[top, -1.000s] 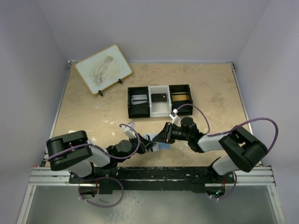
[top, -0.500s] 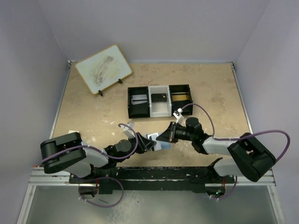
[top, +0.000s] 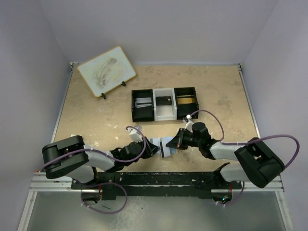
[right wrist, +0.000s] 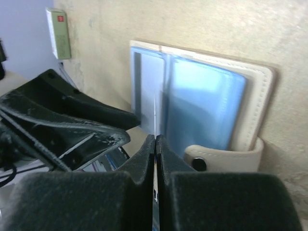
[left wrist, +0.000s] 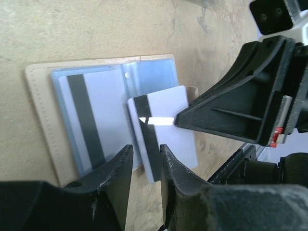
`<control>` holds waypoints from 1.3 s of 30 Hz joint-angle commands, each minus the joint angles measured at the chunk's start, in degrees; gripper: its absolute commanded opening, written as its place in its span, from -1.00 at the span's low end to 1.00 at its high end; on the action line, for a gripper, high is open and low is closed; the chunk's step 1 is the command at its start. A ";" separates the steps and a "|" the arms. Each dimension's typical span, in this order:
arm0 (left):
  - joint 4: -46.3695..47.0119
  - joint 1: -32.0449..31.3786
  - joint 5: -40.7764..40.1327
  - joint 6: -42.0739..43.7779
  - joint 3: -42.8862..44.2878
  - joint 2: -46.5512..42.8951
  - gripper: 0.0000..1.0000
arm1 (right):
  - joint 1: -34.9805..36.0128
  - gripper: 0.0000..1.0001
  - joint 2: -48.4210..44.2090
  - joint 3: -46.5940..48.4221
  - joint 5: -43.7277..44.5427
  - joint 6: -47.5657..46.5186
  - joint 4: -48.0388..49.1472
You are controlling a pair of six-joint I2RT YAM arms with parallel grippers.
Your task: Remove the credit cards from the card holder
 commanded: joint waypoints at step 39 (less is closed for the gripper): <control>-15.23 -0.73 -1.00 1.53 12.54 9.40 -1.00 | -0.27 -0.34 -0.60 0.60 -3.73 -5.94 -7.60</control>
